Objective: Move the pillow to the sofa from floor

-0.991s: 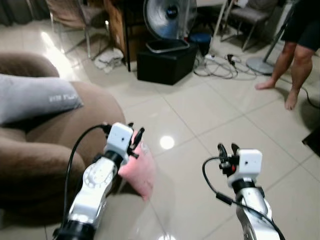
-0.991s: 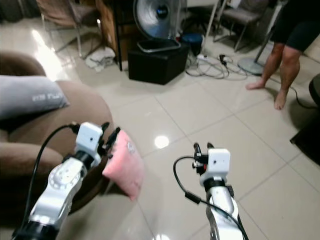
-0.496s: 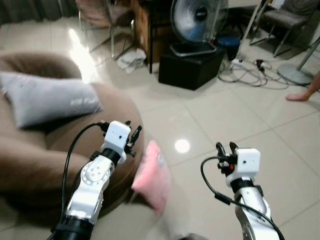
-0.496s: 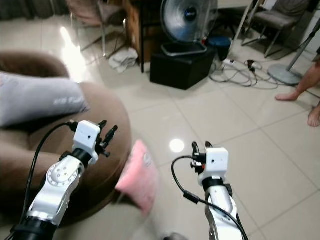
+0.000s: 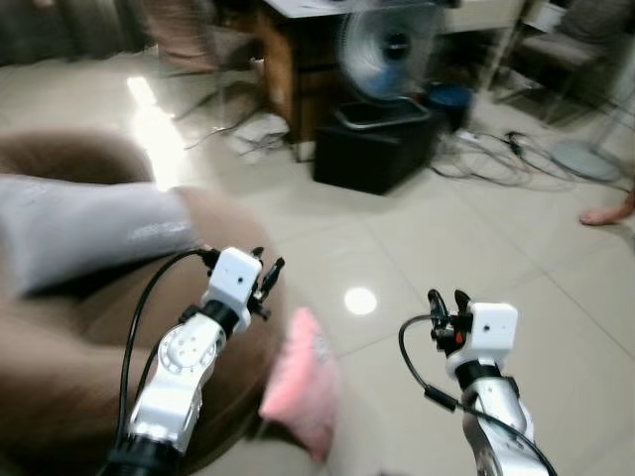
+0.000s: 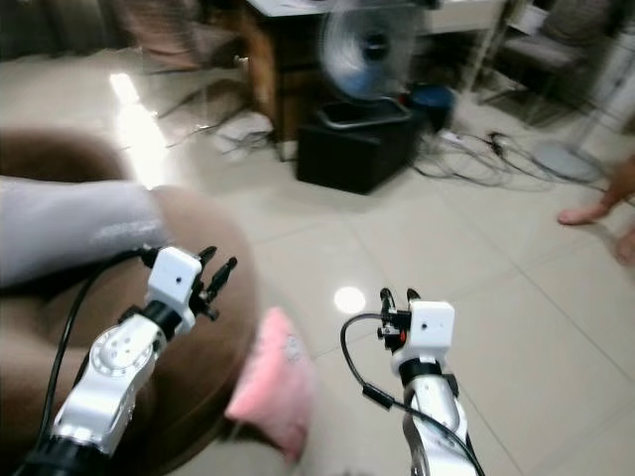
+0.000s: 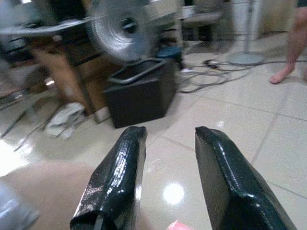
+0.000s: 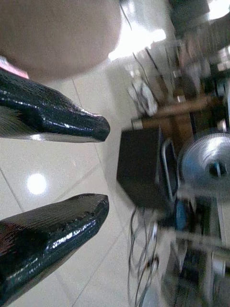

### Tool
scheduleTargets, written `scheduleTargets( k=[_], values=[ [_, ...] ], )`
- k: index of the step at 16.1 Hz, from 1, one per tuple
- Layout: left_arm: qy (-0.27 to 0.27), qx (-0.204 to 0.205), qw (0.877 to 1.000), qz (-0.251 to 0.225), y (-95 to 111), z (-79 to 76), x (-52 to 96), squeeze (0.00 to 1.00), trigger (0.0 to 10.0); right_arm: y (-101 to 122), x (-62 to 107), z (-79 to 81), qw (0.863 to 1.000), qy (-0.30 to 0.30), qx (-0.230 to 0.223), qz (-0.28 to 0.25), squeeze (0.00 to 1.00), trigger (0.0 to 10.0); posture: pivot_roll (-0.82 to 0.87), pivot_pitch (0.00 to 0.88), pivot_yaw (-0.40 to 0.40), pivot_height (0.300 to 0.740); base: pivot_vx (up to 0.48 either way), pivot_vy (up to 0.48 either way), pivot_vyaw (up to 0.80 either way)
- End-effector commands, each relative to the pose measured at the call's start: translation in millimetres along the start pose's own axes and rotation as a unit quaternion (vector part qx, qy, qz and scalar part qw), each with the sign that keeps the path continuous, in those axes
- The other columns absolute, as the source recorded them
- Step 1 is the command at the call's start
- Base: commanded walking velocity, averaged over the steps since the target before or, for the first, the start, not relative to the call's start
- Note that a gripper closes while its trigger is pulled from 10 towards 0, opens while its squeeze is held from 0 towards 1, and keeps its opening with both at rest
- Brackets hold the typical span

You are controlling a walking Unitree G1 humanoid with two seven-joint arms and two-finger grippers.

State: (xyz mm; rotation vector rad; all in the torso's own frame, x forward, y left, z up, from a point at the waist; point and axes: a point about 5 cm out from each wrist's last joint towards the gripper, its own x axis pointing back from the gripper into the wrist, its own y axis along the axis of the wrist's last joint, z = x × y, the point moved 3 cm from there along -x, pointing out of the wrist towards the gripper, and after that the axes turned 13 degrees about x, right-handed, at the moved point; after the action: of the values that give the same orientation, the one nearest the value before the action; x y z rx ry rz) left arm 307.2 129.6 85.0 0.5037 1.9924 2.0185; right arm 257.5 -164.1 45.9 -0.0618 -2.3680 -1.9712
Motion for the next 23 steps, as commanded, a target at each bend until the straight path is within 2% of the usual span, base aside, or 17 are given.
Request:
scheduleTargets(
  k=[1,6,10,16,23],
  values=[
    [-0.019,0.008,1.000,-0.008,1.6,-11.6,-2.9,0.00,10.0,-5.3,5.3,-11.6,1.000,-0.017,0.003,0.012,0.00,10.0,0.04,0.017,-0.014,0.740,0.000,0.000,-0.76],
    [-0.013,0.012,1.000,-0.003,-0.2,-10.3,-1.1,0.00,10.0,-8.1,5.9,-7.0,1.000,-0.003,0.009,0.025,0.00,10.0,0.04,0.022,-0.014,0.740,0.000,0.000,-0.08],
    [-0.003,-0.006,1.000,0.005,-3.8,-5.5,3.2,0.00,10.0,-7.4,6.7,-6.0,1.000,0.003,0.006,0.019,0.00,10.0,0.05,0.028,-0.022,0.695,0.000,0.000,0.00],
    [-0.006,-0.003,1.000,0.004,-4.6,-8.9,4.4,0.00,10.0,-8.0,6.6,-1.6,1.000,0.012,0.006,0.021,0.00,10.0,0.06,0.030,-0.029,0.640,0.000,0.000,0.00],
    [-0.008,-0.001,1.000,0.028,-17.8,-10.6,7.0,0.00,10.0,-12.1,10.5,-1.4,0.999,0.016,0.007,0.026,0.00,10.0,0.05,0.032,-0.028,0.575,0.000,0.000,0.00]
  ],
)
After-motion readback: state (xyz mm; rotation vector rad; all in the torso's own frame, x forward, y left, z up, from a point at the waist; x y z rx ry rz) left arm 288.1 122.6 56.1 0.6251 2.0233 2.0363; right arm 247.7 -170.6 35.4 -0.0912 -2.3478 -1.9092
